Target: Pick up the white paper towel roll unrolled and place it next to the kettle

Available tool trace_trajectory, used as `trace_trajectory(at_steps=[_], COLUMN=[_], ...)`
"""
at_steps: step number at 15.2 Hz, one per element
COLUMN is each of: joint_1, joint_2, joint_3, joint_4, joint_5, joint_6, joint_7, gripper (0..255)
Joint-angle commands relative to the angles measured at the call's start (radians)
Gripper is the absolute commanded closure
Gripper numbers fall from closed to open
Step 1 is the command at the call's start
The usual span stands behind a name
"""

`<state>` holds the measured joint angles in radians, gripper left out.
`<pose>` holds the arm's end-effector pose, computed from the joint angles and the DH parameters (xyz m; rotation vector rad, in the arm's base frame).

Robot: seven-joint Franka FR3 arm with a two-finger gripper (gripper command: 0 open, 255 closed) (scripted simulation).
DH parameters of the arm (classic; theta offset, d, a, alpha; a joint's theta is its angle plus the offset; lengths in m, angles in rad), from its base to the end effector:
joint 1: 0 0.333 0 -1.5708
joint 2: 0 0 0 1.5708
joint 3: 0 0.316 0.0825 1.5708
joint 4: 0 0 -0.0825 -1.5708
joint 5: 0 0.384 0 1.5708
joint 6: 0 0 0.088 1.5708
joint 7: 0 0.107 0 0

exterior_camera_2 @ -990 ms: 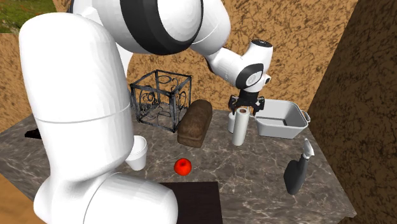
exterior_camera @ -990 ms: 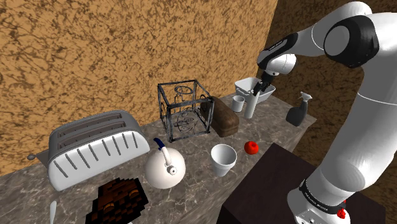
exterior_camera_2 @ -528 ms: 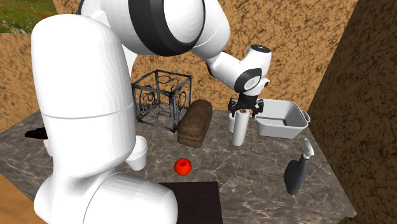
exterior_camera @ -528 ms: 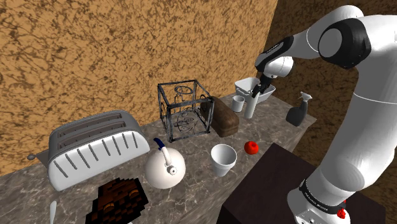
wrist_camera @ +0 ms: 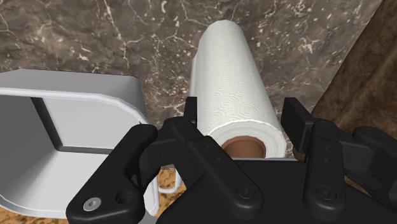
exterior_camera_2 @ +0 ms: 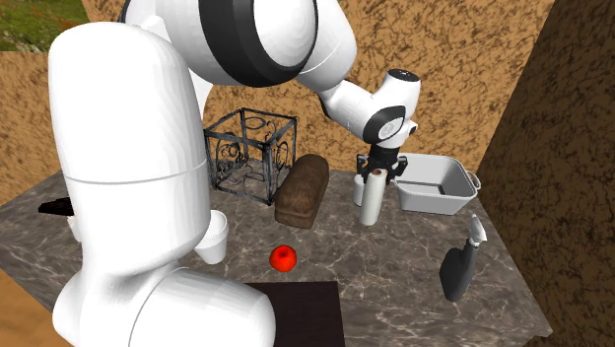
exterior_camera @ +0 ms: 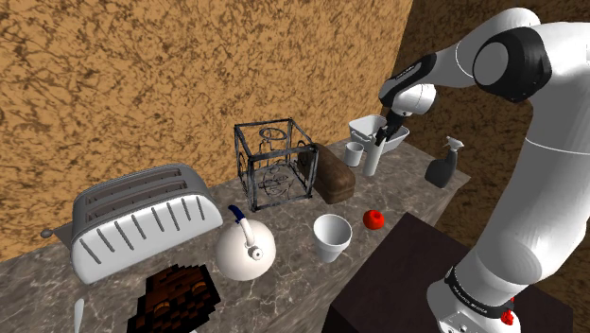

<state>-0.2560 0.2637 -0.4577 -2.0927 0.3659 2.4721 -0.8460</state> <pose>0.4514 -0.3829 0.3227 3.1067 -0.1806 0.3171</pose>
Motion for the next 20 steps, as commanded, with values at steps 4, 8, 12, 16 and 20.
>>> trace_trajectory(at_steps=[4,8,12,16,20], joint_1=[0.0,0.008,0.016,0.023,0.027], joint_2=[0.0,-0.026,-0.06,-0.091,-0.119], joint_3=[0.0,-0.011,-0.023,-0.031,-0.038], joint_4=[-0.001,0.009,0.025,0.044,0.067], joint_5=[0.0,-0.027,-0.062,-0.093,-0.12], joint_6=[0.0,-0.031,-0.074,-0.118,-0.164], joint_7=[0.0,0.022,0.049,0.074,0.097], gripper=[255,255,255,255,255])
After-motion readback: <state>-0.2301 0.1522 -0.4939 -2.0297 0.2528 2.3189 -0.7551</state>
